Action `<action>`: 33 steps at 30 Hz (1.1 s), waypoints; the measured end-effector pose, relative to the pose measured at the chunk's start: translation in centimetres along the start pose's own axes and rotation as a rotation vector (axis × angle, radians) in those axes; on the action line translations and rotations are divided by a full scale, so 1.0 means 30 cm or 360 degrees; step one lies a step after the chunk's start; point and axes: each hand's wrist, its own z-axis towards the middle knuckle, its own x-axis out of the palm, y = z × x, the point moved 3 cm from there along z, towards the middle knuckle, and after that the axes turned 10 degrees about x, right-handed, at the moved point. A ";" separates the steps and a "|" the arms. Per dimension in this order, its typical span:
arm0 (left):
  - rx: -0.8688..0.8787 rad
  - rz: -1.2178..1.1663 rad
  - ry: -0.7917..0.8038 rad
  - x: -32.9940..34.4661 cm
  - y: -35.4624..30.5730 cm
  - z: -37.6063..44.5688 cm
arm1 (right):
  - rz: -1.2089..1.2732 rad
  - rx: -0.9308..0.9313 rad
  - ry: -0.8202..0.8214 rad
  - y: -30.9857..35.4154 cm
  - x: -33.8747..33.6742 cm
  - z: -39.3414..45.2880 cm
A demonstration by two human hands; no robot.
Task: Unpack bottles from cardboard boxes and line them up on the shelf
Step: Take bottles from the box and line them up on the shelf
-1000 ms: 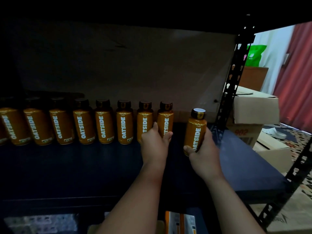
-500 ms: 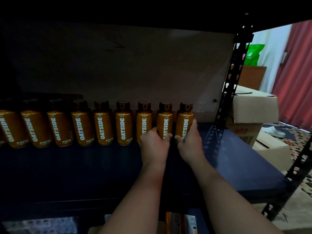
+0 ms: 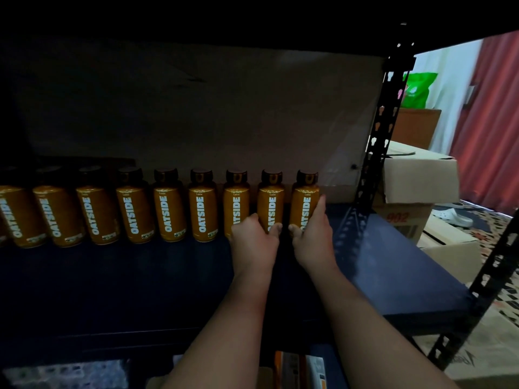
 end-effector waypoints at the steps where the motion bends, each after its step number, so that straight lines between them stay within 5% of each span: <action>1: 0.0004 0.0010 -0.0006 -0.001 -0.002 -0.001 | 0.0018 0.0008 0.0007 0.000 -0.001 0.000; 24: -0.0013 -0.0007 -0.0016 -0.026 0.006 -0.025 | 0.0051 0.0081 0.0047 -0.006 -0.022 -0.018; 33: -0.0003 -0.0404 -0.0027 -0.224 0.016 -0.234 | 0.0009 0.0145 0.0043 -0.008 -0.096 -0.289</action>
